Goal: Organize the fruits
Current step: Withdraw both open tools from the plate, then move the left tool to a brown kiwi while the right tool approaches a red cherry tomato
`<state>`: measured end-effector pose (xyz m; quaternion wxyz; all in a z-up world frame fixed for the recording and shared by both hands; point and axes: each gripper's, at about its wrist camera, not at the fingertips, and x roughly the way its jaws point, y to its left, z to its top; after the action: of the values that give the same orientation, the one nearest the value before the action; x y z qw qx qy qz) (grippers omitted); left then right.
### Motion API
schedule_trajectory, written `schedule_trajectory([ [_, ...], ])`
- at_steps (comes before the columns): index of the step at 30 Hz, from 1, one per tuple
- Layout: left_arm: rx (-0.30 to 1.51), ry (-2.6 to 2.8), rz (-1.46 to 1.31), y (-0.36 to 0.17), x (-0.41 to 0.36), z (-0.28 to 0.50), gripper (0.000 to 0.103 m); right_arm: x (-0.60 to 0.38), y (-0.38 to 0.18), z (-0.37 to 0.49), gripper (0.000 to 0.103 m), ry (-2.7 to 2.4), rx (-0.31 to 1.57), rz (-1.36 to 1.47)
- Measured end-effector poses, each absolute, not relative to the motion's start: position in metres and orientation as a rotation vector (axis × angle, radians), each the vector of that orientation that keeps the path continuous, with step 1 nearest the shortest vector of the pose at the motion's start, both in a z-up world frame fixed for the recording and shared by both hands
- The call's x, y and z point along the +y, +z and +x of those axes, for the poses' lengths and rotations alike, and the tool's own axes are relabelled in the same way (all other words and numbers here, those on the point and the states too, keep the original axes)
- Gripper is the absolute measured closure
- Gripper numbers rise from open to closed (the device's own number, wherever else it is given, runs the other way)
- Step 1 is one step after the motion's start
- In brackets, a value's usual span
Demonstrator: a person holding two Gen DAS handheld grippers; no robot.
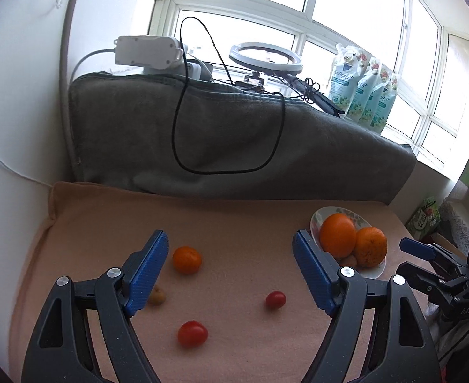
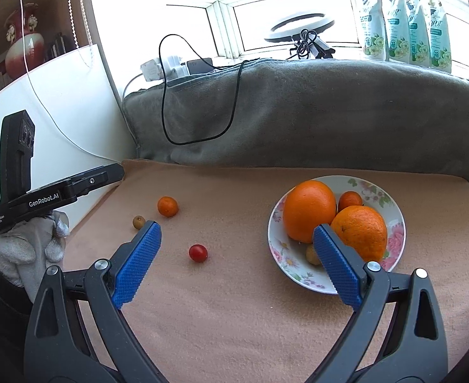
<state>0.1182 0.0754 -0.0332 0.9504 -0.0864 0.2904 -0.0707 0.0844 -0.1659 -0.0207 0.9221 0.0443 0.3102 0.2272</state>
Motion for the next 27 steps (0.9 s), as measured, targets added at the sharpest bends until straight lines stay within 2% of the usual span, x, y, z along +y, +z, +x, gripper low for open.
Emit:
schedule_trajectory([
  [3, 0.601, -0.104, -0.239, -0.044, 0.106, 0.115, 0.023, -0.153, -0.023, 0.084, 0.005, 0.484, 0.645, 0.066],
  [7, 0.635, -0.05, -0.299, -0.062, 0.137, 0.111, 0.03, -0.136, -0.029, 0.084, 0.005, 0.506, 0.665, 0.036],
  [10, 0.66, -0.033, -0.319, -0.075, 0.147, 0.107, 0.031, -0.124, -0.034, 0.087, 0.005, 0.523, 0.681, 0.031],
  [16, 0.707, -0.026, -0.328, -0.097, 0.151, 0.107, 0.041, -0.103, -0.048, 0.094, 0.005, 0.537, 0.717, 0.004],
  [19, 0.734, -0.041, -0.328, -0.106, 0.15, 0.111, 0.05, -0.093, -0.056, 0.099, 0.011, 0.55, 0.748, -0.009],
  [27, 0.771, -0.051, -0.324, -0.12, 0.146, 0.12, 0.055, -0.075, -0.08, 0.114, 0.026, 0.574, 0.825, -0.033],
])
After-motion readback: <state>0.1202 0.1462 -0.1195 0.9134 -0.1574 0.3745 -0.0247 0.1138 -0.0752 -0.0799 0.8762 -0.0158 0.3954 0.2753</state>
